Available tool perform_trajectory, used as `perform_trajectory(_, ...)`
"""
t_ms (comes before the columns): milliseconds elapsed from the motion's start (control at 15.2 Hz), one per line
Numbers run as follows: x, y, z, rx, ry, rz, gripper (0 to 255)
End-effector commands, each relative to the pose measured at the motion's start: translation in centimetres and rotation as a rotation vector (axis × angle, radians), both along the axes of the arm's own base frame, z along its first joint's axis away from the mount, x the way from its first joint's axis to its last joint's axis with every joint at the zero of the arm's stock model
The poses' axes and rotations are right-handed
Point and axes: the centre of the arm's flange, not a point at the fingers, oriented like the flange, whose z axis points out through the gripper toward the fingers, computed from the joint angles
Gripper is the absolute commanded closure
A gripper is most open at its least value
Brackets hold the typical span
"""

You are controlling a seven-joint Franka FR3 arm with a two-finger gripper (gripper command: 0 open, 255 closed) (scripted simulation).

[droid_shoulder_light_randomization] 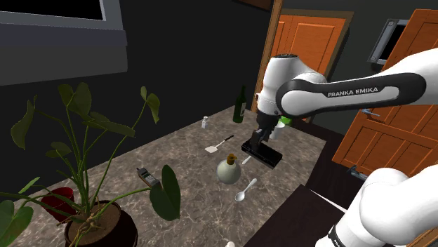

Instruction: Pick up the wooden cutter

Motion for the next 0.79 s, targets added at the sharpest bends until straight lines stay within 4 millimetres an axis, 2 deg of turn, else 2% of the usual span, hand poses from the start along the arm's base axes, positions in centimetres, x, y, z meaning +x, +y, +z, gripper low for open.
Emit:
perform_trajectory(0, 1.1, 1.6, -1.7, 0.005, -0.005, 0.000, 0)
perform_trajectory(726, 7.5, 10.7, -10.5, 0.026, -0.023, 0.005, 0)
